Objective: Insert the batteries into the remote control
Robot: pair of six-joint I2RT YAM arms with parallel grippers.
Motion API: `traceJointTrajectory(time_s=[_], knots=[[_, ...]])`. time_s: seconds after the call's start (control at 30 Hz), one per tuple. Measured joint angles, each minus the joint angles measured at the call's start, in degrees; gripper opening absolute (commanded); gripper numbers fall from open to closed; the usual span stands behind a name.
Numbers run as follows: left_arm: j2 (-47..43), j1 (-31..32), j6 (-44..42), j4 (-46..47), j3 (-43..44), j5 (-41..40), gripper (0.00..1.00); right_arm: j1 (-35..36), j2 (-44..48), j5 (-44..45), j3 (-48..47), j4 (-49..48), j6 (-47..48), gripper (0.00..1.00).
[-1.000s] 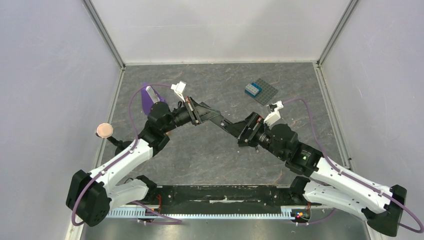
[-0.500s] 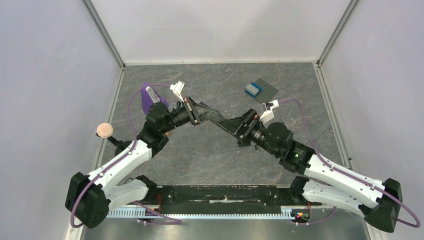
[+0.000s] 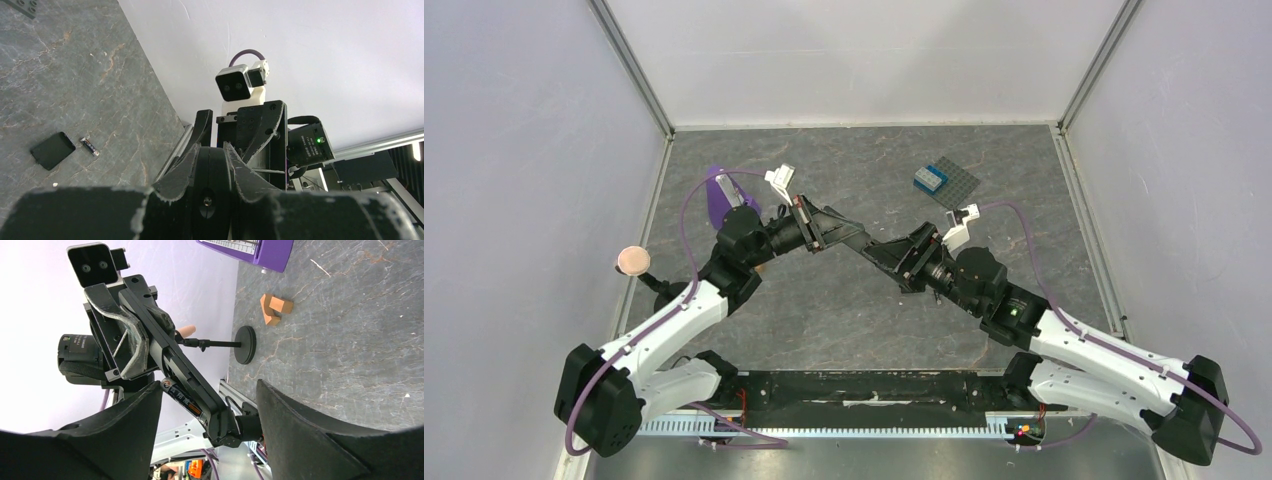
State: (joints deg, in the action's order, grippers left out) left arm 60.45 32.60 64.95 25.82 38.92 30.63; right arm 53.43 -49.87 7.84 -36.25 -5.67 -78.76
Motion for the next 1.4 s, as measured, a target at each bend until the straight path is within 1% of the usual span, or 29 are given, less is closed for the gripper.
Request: traceJointTrajectory(time_s=[0.17, 0.33, 0.7, 0.77, 0.9, 0.93, 1.0, 1.1, 1.17, 1.27, 1.4], knots=[[-0.02, 0.02, 0.00, -0.02, -0.33, 0.00, 0.02, -0.09, 0.02, -0.44, 0.55, -1.14, -0.70, 0.58], [-0.02, 0.07, 0.00, -0.04, -0.33, -0.02, 0.02, -0.09, 0.33, -0.72, 1.33, -2.49, -1.20, 0.54], [-0.11, 0.42, 1.92, 0.04, -0.37, 0.15, 0.02, -0.26, 1.33, -1.99, 3.28, -5.18, -1.38, 0.49], [-0.11, 0.39, 2.54, 0.02, -0.42, 0.13, 0.02, -0.33, 1.51, -2.23, 3.63, -5.53, -1.14, 0.46], [-0.15, 0.37, 4.09, 0.04, -0.46, 0.17, 0.02, -0.37, 1.92, -2.89, 4.13, -6.69, -0.48, 0.46], [-0.20, 0.37, 4.55, 0.04, -0.46, 0.31, 0.02, -0.37, 2.05, -3.02, 4.28, -7.04, -0.42, 0.49], [-0.24, 0.37, 5.46, 0.09, -0.52, 0.55, 0.02, -0.42, 2.27, -3.30, 4.63, -7.61, -0.24, 0.57], [-0.42, 0.35, 6.38, 0.37, -0.55, 0.87, 0.02, -0.42, 2.34, -3.65, 4.90, -7.56, 0.07, 0.77], [-0.83, 0.31, 6.49, 0.85, -0.59, 0.96, 0.02, -0.46, 2.27, -4.02, 4.94, -7.34, 0.68, 0.86], [-1.64, 0.26, 6.49, 1.36, -0.70, 0.98, 0.02, -0.48, 2.14, -4.57, 4.92, -7.19, 1.38, 0.92], [-2.12, 0.26, 6.49, 1.31, -0.87, 1.01, 0.02, -0.59, 2.14, -5.01, 4.81, -7.10, 2.45, 0.95]])
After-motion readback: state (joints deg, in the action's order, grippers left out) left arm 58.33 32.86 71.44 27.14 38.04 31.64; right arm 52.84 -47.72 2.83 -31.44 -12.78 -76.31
